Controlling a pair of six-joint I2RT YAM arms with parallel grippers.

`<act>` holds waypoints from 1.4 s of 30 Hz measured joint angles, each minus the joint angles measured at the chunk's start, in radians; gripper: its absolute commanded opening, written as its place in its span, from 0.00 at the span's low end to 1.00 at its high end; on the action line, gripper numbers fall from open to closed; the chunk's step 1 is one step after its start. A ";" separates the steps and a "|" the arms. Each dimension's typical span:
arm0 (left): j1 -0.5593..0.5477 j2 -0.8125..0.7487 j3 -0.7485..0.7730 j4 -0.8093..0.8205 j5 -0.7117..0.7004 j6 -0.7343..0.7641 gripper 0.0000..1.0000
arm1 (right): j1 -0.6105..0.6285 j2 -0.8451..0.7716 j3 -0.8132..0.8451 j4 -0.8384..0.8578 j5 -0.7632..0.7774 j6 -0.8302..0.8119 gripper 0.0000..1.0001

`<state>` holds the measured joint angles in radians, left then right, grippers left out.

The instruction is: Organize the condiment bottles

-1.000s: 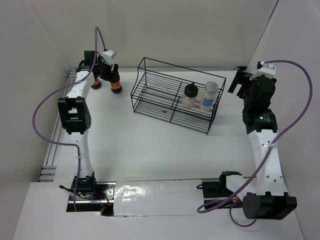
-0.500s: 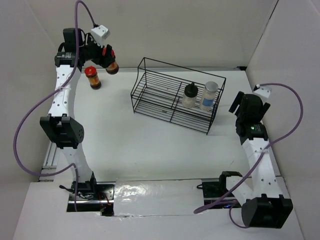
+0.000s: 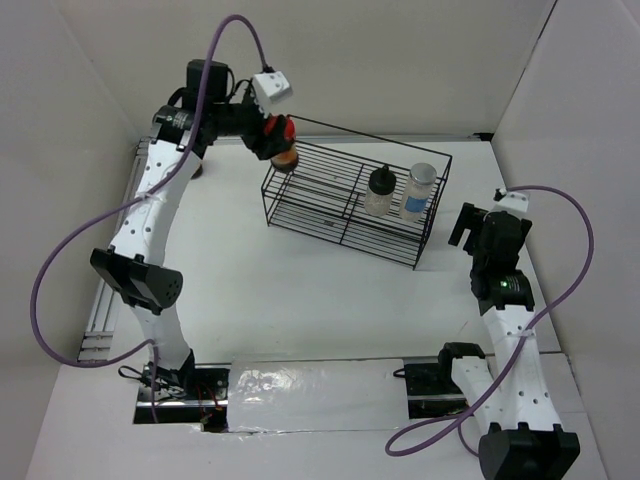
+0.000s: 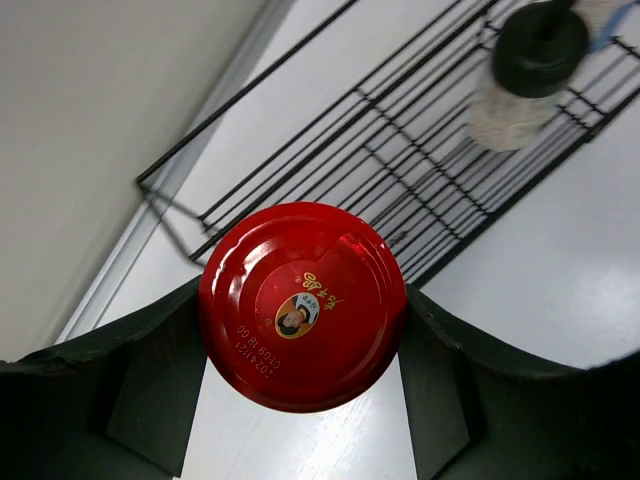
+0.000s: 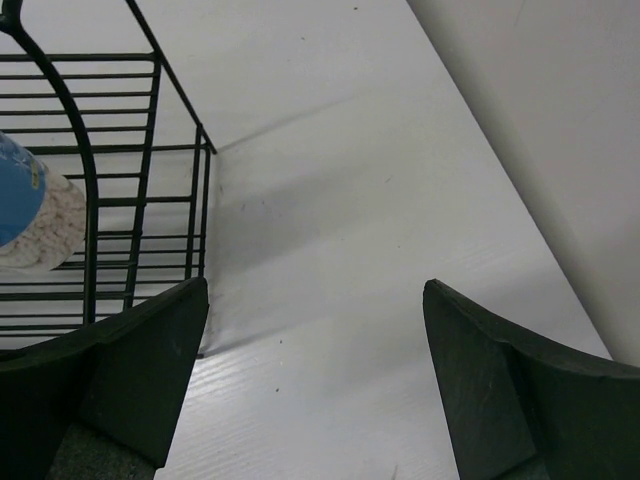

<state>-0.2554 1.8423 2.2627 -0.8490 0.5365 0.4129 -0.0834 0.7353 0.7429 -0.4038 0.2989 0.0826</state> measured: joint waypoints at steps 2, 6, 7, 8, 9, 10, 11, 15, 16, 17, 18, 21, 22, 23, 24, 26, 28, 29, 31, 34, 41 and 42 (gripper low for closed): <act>-0.061 0.001 0.001 -0.011 0.000 0.000 0.00 | 0.000 0.003 0.000 -0.001 -0.018 -0.005 0.94; -0.137 0.027 0.036 -0.007 -0.016 0.000 0.00 | 0.000 0.002 0.000 -0.001 -0.059 -0.014 0.94; -0.156 0.038 0.043 0.003 -0.023 0.000 0.00 | 0.000 0.001 0.000 -0.001 -0.071 -0.016 0.94; -0.173 0.047 0.048 0.013 -0.030 0.001 0.00 | 0.000 0.000 0.000 -0.001 -0.079 -0.018 0.95; -0.188 0.058 0.050 0.027 -0.040 0.002 0.00 | 0.000 -0.003 0.000 -0.002 -0.087 -0.021 0.95; -0.203 0.071 0.050 0.041 -0.048 0.002 0.00 | 0.000 -0.006 0.000 -0.002 -0.093 -0.022 0.95; -0.216 0.085 0.051 0.056 -0.054 0.001 0.00 | 0.000 -0.010 -0.002 -0.002 -0.097 -0.024 0.95; -0.234 0.144 0.051 0.085 -0.074 -0.001 0.00 | 0.000 -0.027 -0.016 -0.009 -0.098 -0.028 0.95; -0.233 0.156 0.050 0.089 -0.080 -0.002 0.00 | 0.000 -0.031 -0.017 -0.011 -0.098 -0.029 0.95; -0.232 0.169 0.049 0.093 -0.087 -0.002 0.00 | 0.000 -0.034 -0.017 -0.011 -0.098 -0.029 0.95; -0.230 0.176 0.043 0.097 -0.092 -0.002 0.00 | 0.000 -0.037 -0.017 -0.011 -0.098 -0.030 0.95; -0.224 0.180 0.019 0.105 -0.094 -0.007 0.00 | 0.000 -0.046 -0.017 -0.012 -0.098 -0.033 0.95; -0.222 0.180 0.011 0.109 -0.094 -0.013 0.00 | 0.000 -0.047 -0.017 -0.012 -0.098 -0.033 0.95; -0.221 0.180 0.005 0.114 -0.094 -0.023 0.00 | 0.000 -0.048 -0.017 -0.012 -0.098 -0.033 0.95; -0.220 0.180 -0.001 0.118 -0.092 -0.027 0.00 | 0.000 -0.048 -0.017 -0.012 -0.098 -0.034 0.95; -0.221 0.180 -0.015 0.124 -0.085 -0.037 0.00 | 0.000 -0.047 -0.017 -0.014 -0.098 -0.035 0.96; -0.223 0.182 -0.028 0.126 -0.077 -0.053 0.00 | 0.000 -0.047 -0.017 -0.017 -0.098 -0.037 0.95; -0.223 0.183 -0.032 0.126 -0.072 -0.057 0.00 | 0.000 -0.047 -0.017 -0.018 -0.097 -0.037 0.96; -0.224 0.189 -0.040 0.126 -0.065 -0.065 0.00 | 0.000 -0.047 -0.017 -0.021 -0.097 -0.040 0.96; -0.224 0.205 -0.040 0.127 -0.057 -0.079 0.00 | 0.000 -0.047 -0.017 -0.027 -0.096 -0.043 0.96; -0.224 0.233 -0.040 0.171 -0.038 -0.098 0.50 | 0.000 -0.048 -0.017 -0.039 -0.094 -0.048 0.96; -0.224 0.234 -0.040 0.173 -0.036 -0.101 0.55 | 0.000 -0.048 -0.017 -0.039 -0.093 -0.048 0.96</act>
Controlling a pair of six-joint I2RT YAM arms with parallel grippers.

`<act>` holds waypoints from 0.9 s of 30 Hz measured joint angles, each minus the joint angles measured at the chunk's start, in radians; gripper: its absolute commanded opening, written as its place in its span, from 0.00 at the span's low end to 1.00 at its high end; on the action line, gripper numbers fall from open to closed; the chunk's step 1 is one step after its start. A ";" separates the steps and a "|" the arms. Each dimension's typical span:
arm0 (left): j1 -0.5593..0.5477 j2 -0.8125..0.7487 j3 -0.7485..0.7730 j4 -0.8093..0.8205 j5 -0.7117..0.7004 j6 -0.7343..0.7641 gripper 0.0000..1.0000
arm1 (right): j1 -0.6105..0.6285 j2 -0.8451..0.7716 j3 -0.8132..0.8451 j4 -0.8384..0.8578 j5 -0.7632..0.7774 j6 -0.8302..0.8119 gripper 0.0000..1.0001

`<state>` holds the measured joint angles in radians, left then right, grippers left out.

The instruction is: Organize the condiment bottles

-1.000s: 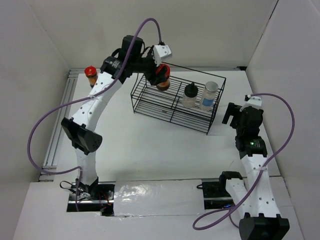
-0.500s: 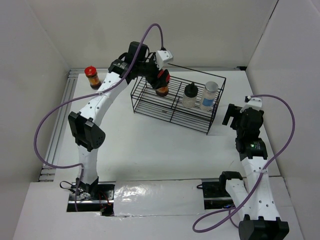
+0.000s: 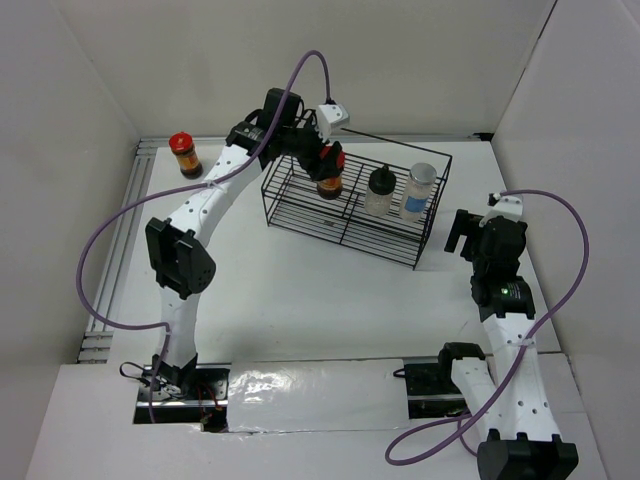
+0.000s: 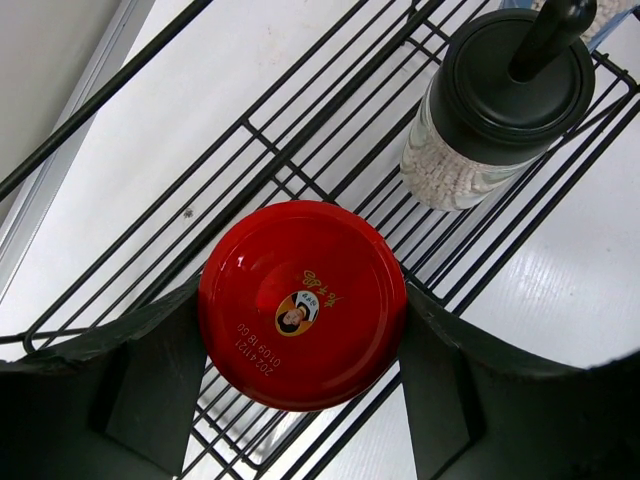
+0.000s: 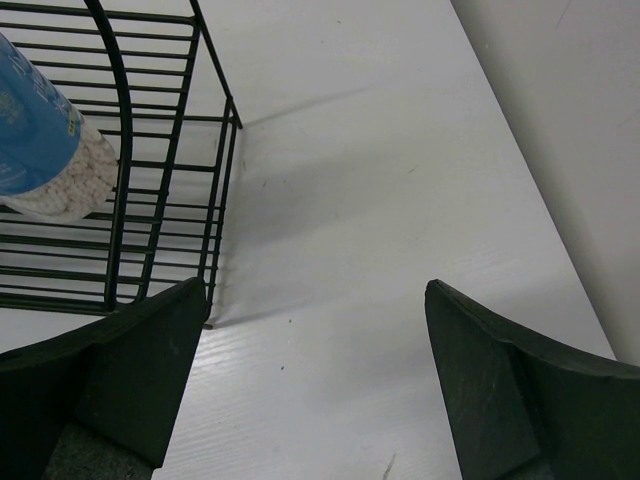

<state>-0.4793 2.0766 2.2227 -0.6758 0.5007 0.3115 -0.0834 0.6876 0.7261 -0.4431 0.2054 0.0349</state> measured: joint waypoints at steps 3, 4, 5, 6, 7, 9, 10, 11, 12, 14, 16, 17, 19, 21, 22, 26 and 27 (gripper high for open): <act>0.000 0.002 0.000 0.003 0.001 -0.003 0.71 | 0.000 0.000 0.000 -0.001 0.000 -0.001 0.96; 0.000 0.002 0.000 0.005 0.002 -0.004 0.78 | 0.000 0.000 0.000 -0.001 0.000 -0.001 0.96; 0.000 0.002 0.000 0.005 0.002 -0.005 0.83 | 0.000 0.000 0.000 -0.001 0.000 -0.002 0.96; 0.000 0.002 0.000 0.005 0.001 -0.004 0.92 | 0.000 0.000 0.000 -0.002 0.000 -0.002 0.97; 0.000 0.002 0.000 0.008 0.001 -0.004 0.96 | 0.000 0.000 0.000 -0.002 0.000 -0.003 0.96; 0.000 0.002 0.000 0.019 0.003 -0.008 0.99 | 0.000 -0.001 0.000 -0.003 0.000 -0.003 0.97; 0.000 0.002 0.000 0.026 0.003 -0.012 0.99 | 0.000 -0.002 0.000 -0.004 0.000 -0.003 0.97; 0.000 0.002 0.001 0.034 0.003 -0.017 0.99 | 0.000 -0.003 0.000 -0.005 0.000 -0.003 0.97; 0.000 0.002 0.001 0.041 0.003 -0.023 0.99 | 0.000 -0.003 0.000 -0.007 0.000 -0.003 0.97; 0.000 0.002 0.001 0.053 0.002 -0.030 0.99 | 0.000 -0.004 0.000 -0.008 0.000 -0.003 0.97; 0.000 0.002 0.003 0.063 0.002 -0.034 0.99 | 0.000 -0.005 0.000 -0.009 -0.001 -0.003 0.97; 0.000 0.002 0.009 0.064 0.000 -0.040 0.99 | 0.000 -0.005 0.000 -0.009 -0.002 -0.003 0.97; 0.000 0.002 0.031 0.060 -0.008 -0.057 0.99 | 0.000 -0.005 0.000 -0.009 -0.004 -0.003 0.97; 0.000 -0.003 0.065 0.055 -0.018 -0.061 0.99 | 0.000 -0.005 0.000 -0.009 -0.007 -0.004 0.97; 0.000 -0.010 0.077 0.051 -0.022 -0.061 0.99 | 0.000 -0.005 0.001 -0.010 -0.008 -0.005 0.98; 0.012 -0.066 0.124 0.015 -0.025 -0.077 0.99 | 0.000 -0.004 0.023 -0.023 -0.008 -0.019 0.98; 0.020 -0.085 0.135 0.002 -0.017 -0.085 0.99 | 0.000 -0.003 0.037 -0.024 -0.007 -0.026 0.98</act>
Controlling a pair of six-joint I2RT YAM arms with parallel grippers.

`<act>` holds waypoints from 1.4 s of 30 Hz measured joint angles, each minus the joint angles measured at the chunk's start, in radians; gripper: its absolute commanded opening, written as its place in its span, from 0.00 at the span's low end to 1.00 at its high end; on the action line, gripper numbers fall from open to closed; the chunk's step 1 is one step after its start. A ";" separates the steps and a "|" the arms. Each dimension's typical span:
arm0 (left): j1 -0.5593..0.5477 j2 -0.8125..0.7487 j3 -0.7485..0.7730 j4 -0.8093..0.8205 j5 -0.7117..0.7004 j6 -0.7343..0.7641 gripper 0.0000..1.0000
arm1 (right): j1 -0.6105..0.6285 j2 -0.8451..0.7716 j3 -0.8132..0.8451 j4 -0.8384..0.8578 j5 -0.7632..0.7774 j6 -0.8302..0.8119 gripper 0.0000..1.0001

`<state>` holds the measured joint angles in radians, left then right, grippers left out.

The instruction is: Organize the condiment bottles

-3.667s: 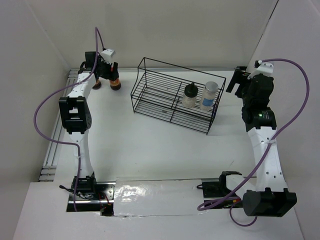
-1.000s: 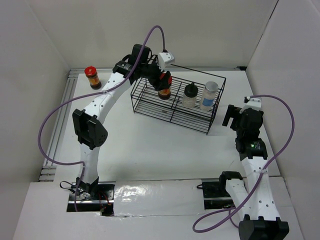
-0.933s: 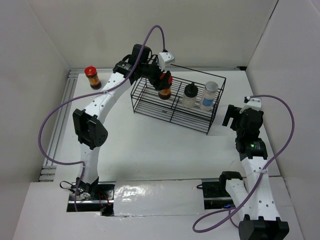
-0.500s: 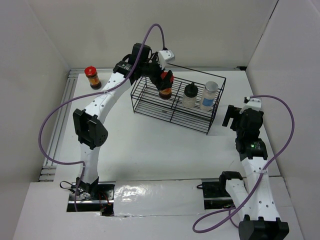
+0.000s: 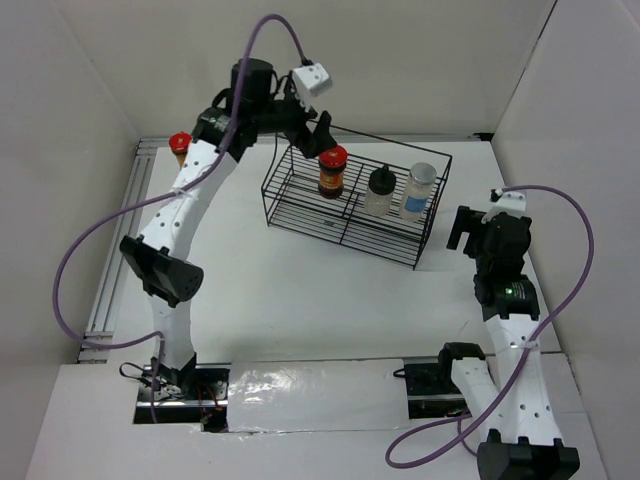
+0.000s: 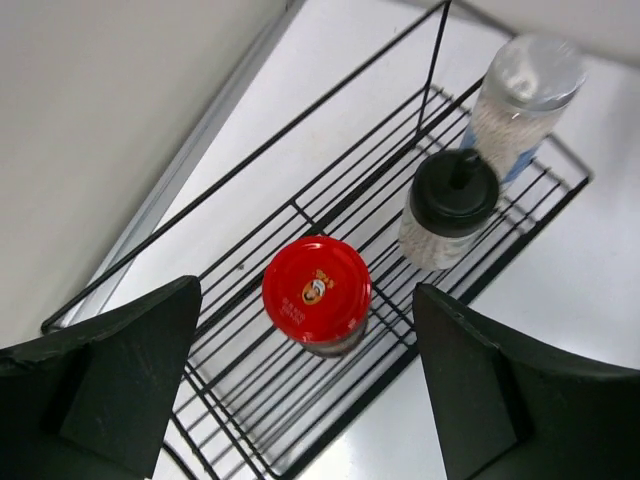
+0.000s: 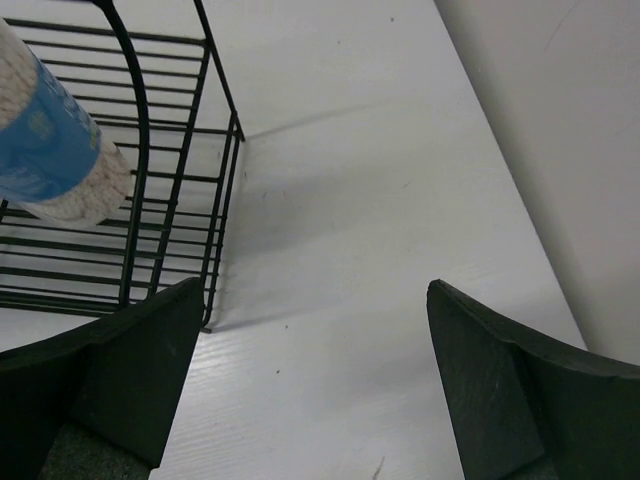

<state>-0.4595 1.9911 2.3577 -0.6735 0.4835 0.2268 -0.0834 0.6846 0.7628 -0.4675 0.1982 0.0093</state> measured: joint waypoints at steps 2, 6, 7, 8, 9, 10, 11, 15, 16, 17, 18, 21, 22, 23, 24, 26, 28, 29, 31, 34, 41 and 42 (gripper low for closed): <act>0.039 -0.043 0.011 -0.024 0.037 -0.037 0.99 | 0.000 0.008 0.042 -0.007 0.001 -0.013 0.98; 0.236 -0.148 -0.032 -0.041 0.124 -0.110 0.99 | 0.000 0.051 0.182 -0.011 -0.002 -0.044 0.99; 0.305 -0.171 -0.053 -0.041 0.132 -0.125 0.99 | 0.000 0.065 0.224 -0.013 -0.005 -0.052 0.99; 0.365 -0.186 -0.076 -0.037 0.136 -0.130 0.99 | 0.000 0.079 0.264 -0.011 -0.013 -0.058 0.99; 0.428 -0.199 -0.103 -0.030 0.135 -0.132 0.99 | 0.000 0.092 0.303 -0.010 -0.022 -0.063 0.99; 0.479 -0.205 -0.127 -0.026 0.131 -0.134 0.99 | 0.000 0.105 0.337 -0.008 -0.031 -0.068 0.99; 0.532 -0.211 -0.167 -0.008 0.122 -0.132 0.99 | 0.000 0.118 0.371 -0.005 -0.042 -0.071 0.99; 0.645 -0.209 -0.320 0.061 0.033 -0.105 0.99 | 0.000 0.166 0.447 0.007 -0.090 -0.074 0.99; 0.657 -0.204 -0.351 0.076 0.008 -0.094 0.99 | 0.000 0.175 0.452 0.010 -0.103 -0.074 0.99; 0.666 -0.192 -0.377 0.091 -0.017 -0.080 0.99 | 0.000 0.184 0.453 0.011 -0.112 -0.074 0.99; 0.672 -0.178 -0.393 0.108 -0.038 -0.070 0.99 | 0.000 0.192 0.453 0.011 -0.121 -0.072 0.99; 0.687 -0.107 -0.402 0.166 -0.095 -0.045 0.99 | 0.000 0.225 0.453 0.010 -0.142 -0.064 0.99; 0.692 -0.085 -0.402 0.183 -0.105 -0.043 0.99 | 0.000 0.238 0.453 0.010 -0.146 -0.060 0.98; 0.695 -0.060 -0.398 0.197 -0.117 -0.042 0.99 | 0.000 0.250 0.453 0.010 -0.151 -0.058 0.98; 0.700 -0.031 -0.392 0.213 -0.128 -0.042 0.99 | 0.000 0.259 0.453 0.010 -0.154 -0.055 0.98; 0.710 0.027 -0.380 0.241 -0.153 -0.039 0.99 | 0.000 0.268 0.453 0.010 -0.157 -0.051 0.98; 0.715 0.082 -0.364 0.256 -0.177 -0.033 0.99 | 0.000 0.270 0.453 0.010 -0.158 -0.047 0.98; 0.718 0.109 -0.352 0.266 -0.188 -0.026 0.99 | 0.000 0.270 0.453 0.010 -0.158 -0.043 0.98; 0.723 0.158 -0.340 0.290 -0.212 -0.021 0.99 | 0.000 0.272 0.453 0.010 -0.157 -0.039 0.98; 0.724 0.212 -0.335 0.310 -0.232 -0.021 0.99 | 0.000 0.283 0.454 0.010 -0.157 -0.031 0.97; 0.723 0.253 -0.336 0.359 -0.214 -0.033 0.99 | 0.000 0.332 0.457 0.009 -0.154 -0.024 0.97; 0.723 0.254 -0.330 0.366 -0.205 -0.042 0.99 | 0.000 0.333 0.457 0.010 -0.151 -0.024 0.97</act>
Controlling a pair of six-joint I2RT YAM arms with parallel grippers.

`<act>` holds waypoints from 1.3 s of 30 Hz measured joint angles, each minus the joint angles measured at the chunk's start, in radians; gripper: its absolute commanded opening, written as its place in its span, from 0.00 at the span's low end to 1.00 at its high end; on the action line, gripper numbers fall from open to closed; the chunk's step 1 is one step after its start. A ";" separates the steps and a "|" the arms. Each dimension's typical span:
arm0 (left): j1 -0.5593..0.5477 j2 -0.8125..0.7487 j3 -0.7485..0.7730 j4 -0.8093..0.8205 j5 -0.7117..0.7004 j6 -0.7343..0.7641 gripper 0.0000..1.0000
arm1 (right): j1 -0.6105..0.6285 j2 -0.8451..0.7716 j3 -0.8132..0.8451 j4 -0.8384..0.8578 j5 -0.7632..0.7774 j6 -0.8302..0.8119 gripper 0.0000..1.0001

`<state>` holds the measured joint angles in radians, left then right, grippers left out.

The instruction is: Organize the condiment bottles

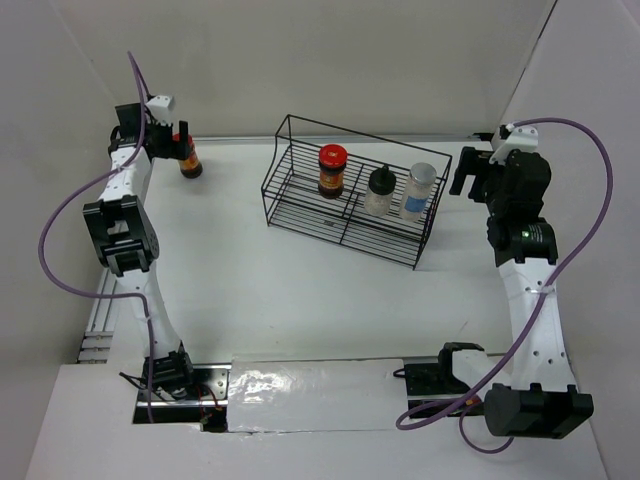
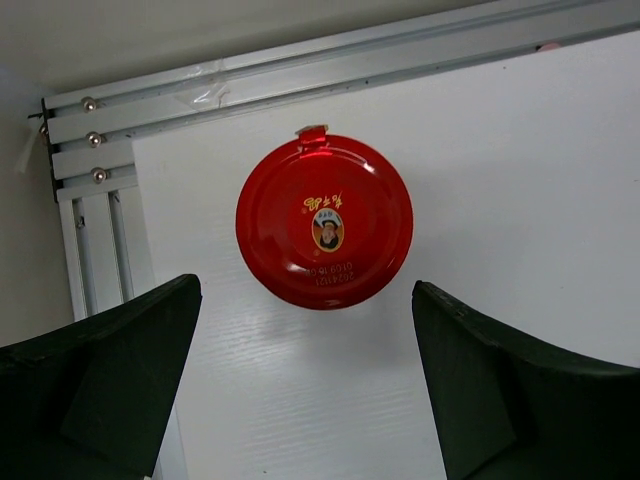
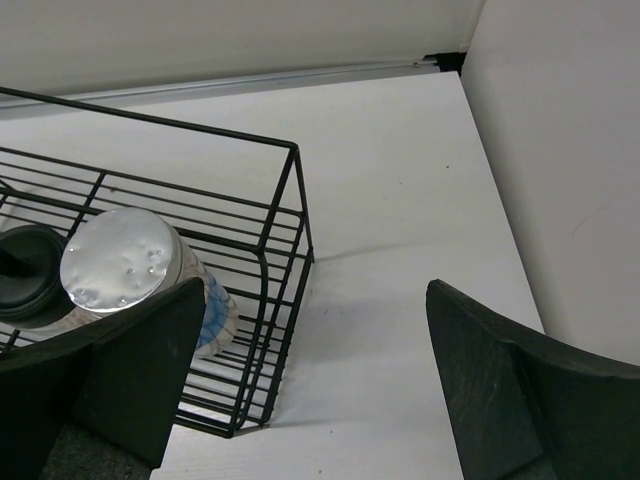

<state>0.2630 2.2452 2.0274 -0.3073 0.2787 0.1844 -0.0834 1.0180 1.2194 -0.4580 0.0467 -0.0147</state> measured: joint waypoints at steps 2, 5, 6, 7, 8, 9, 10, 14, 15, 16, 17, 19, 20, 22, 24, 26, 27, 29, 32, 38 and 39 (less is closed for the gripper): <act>0.000 0.013 0.019 0.005 0.015 -0.005 0.99 | 0.000 0.000 0.000 0.000 0.006 0.000 0.97; -0.003 0.047 0.046 0.031 0.035 -0.007 0.99 | 0.000 0.000 -0.002 0.000 0.018 0.000 0.97; -0.004 0.058 0.048 0.037 0.039 -0.007 0.99 | 0.000 0.000 -0.004 0.000 0.021 0.000 0.97; -0.005 0.068 0.048 0.040 0.042 -0.008 0.99 | 0.000 0.002 -0.004 0.000 0.023 0.000 0.98; -0.005 0.079 0.048 0.039 0.045 -0.008 0.99 | 0.000 0.003 -0.004 0.000 0.024 0.000 0.97; -0.005 0.092 0.050 0.039 0.046 -0.008 0.99 | 0.000 0.005 -0.004 0.000 0.026 0.000 0.98; -0.006 0.103 0.053 0.039 0.048 -0.008 0.99 | 0.000 0.007 -0.004 0.000 0.027 0.000 0.98; -0.008 0.135 0.056 0.047 0.053 -0.010 0.97 | 0.000 0.019 -0.004 0.000 0.029 0.000 0.98; -0.008 0.136 0.056 0.050 0.053 -0.013 0.95 | 0.000 0.021 -0.004 0.000 0.029 0.002 0.98; -0.009 0.136 0.056 0.056 0.054 -0.015 0.93 | 0.000 0.024 -0.004 0.000 0.029 0.002 0.97; -0.009 0.136 0.056 0.064 0.057 -0.018 0.89 | 0.000 0.027 -0.004 0.000 0.029 0.003 0.97; -0.009 0.137 0.061 0.079 0.063 -0.029 0.84 | 0.000 0.029 -0.004 0.000 0.029 0.003 0.97; -0.009 0.137 0.062 0.084 0.067 -0.031 0.76 | 0.000 0.029 -0.004 0.000 0.029 0.003 0.97; -0.009 0.137 0.064 0.088 0.075 -0.031 0.68 | 0.000 0.029 -0.004 0.000 0.029 0.003 0.97; -0.009 0.140 0.064 0.093 0.082 -0.029 0.52 | 0.000 0.030 -0.004 0.000 0.029 0.003 0.97; -0.009 0.141 0.064 0.097 0.088 -0.027 0.28 | 0.000 0.032 -0.004 0.000 0.029 0.003 0.98; -0.009 0.141 0.064 0.098 0.090 -0.027 0.20 | 0.000 0.032 -0.004 0.000 0.029 0.003 0.98; -0.009 0.141 0.064 0.097 0.097 -0.025 0.00 | 0.000 0.034 -0.004 0.000 0.029 0.013 0.97; -0.008 0.141 0.069 0.083 0.118 -0.013 0.00 | 0.000 0.034 -0.004 0.000 0.029 0.022 0.97; -0.009 0.115 0.105 -0.069 0.196 0.009 0.00 | 0.000 0.025 -0.026 0.006 0.029 0.026 0.98; -0.011 0.098 0.105 -0.105 0.208 0.022 0.00 | 0.000 0.020 -0.038 0.009 0.029 0.027 0.98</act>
<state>0.2516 2.3432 2.1319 -0.4126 0.4866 0.2066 -0.0834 1.0378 1.1816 -0.4492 0.0757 0.0124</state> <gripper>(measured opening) 0.795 0.976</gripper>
